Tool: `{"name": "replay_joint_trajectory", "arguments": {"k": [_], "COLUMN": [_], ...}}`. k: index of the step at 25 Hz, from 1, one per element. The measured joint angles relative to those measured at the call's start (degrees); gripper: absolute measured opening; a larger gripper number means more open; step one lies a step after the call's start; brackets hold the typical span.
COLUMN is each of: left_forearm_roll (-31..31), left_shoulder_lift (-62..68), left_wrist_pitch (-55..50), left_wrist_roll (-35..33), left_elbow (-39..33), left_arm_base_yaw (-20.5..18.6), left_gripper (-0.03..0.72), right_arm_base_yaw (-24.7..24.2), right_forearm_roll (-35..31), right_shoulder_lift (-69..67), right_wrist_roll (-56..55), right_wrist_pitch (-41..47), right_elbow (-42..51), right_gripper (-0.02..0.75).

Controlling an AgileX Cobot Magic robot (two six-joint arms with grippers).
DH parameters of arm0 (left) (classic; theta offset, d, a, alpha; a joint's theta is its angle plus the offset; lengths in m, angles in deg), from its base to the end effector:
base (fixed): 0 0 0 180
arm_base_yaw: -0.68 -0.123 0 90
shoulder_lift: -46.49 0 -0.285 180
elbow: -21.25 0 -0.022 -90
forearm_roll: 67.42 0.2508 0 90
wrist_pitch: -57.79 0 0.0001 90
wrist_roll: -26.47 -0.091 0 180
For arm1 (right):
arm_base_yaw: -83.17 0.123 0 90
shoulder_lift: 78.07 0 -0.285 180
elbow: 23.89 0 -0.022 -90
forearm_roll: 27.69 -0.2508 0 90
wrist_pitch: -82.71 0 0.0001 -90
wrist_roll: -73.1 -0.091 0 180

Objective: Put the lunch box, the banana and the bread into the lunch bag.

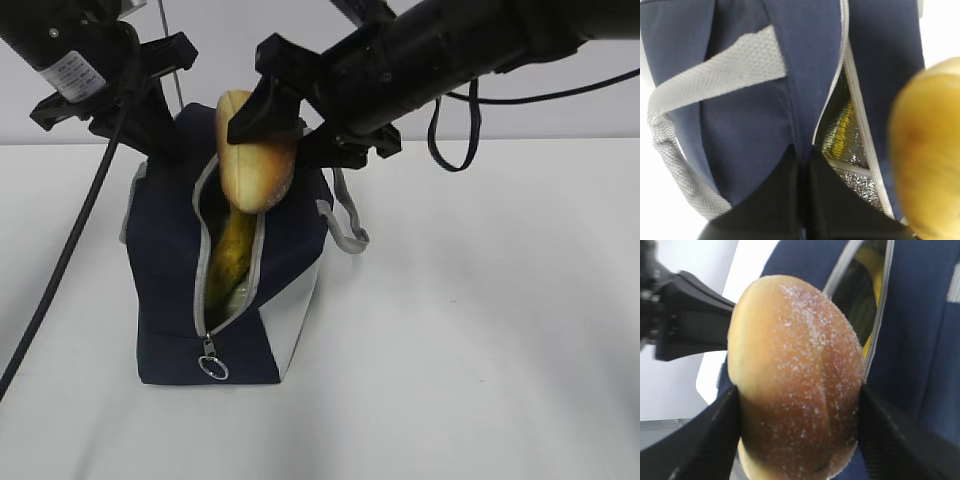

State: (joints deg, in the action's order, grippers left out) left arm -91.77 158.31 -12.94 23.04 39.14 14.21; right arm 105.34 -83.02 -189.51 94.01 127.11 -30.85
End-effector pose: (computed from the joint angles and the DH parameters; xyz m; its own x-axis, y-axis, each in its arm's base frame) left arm 0.3633 -0.1239 0.3122 -0.9546 0.1461 -0.2594 0.2432 0.8852 -0.3965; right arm 0.3565 0.2019 0.2955 -0.8724 0.0180 -0.4884 -0.3593 0.6539 0.6659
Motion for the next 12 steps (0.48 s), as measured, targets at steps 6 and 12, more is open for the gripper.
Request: {"name": "replay_joint_trajectory", "arguments": {"k": [6,12], "left_forearm_roll": [-0.2,-0.3], "left_shoulder_lift": [0.0,0.0], "left_wrist_pitch": [0.0,0.0], "left_wrist_roll": [0.0,0.0], "left_elbow": [0.0,0.0], "left_arm_base_yaw": [0.0,0.0], "left_gripper": [-0.002,-0.002], "right_arm_base_yaw": [0.1,0.1], "right_forearm_roll": [-2.2,-3.0], "right_shoulder_lift": [-5.6,-7.7], "right_wrist_roll": [0.2,0.2], "right_wrist_pitch": [-0.1,-0.1], "right_elbow": [-0.2,-0.3], "right_gripper": [0.515,0.515]}}
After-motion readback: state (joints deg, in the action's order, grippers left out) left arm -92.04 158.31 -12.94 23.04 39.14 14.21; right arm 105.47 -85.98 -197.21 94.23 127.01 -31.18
